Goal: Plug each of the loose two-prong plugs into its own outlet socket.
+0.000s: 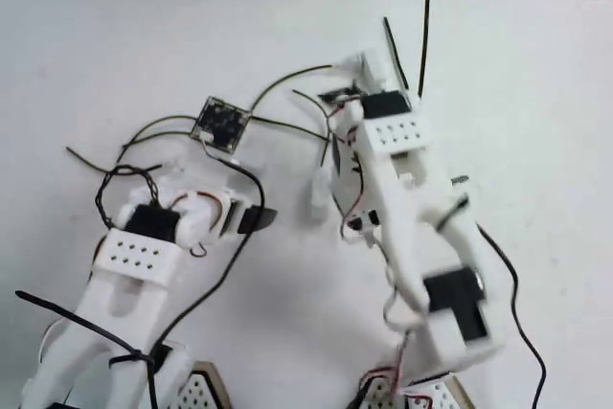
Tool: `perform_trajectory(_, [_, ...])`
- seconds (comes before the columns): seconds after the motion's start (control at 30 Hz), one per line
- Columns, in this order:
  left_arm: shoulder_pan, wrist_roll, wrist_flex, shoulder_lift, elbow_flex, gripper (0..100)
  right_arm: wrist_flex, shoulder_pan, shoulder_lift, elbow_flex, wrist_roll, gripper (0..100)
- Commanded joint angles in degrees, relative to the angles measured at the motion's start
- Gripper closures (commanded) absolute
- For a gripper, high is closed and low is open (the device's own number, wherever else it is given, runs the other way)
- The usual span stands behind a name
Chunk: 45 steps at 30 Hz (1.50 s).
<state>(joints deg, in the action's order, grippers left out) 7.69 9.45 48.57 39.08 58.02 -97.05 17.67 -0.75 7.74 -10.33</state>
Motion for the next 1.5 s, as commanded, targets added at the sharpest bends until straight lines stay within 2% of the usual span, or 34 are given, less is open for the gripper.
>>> perform_trajectory(0.0, [-0.4, -0.18, -0.79, 1.98, -0.35, 63, -1.01, 3.38, 14.73, 3.34, 0.35, 98.1])
perform_trajectory(0.17, [-0.4, -0.35, -0.79, 1.98, -0.35, 63, 5.76, 6.9, 30.55, 12.4, 2.9, 98.1])
perform_trajectory(0.53, [-0.57, -0.79, -1.93, 2.07, -0.88, 63, 38.64, 8.48, 51.82, 41.85, 4.84, 98.1])
perform_trajectory(0.73, [-7.43, -6.86, -9.23, 2.07, -1.23, 63, 52.97, 14.02, 58.24, 53.71, 4.75, 98.1])
perform_trajectory(0.9, [-8.84, -8.09, -10.55, 2.07, -1.32, 63, 55.08, 18.59, 62.2, 56.88, 4.75, 98.1])
perform_trajectory(1.1, [-8.22, -8.18, -6.15, 2.15, -5.1, 63, 55.25, 22.29, 62.9, 58.99, 4.75, 98.1])
perform_trajectory(1.27, [-4.18, -8.18, -2.73, 3.21, -6.15, 63, 55.25, 22.64, 62.81, 59.16, 4.75, 98.1])
perform_trajectory(1.47, [1.98, -8.18, 2.2, 18.07, -1.76, 63, 55.25, 22.55, 62.81, 59.16, 4.75, 98.1])
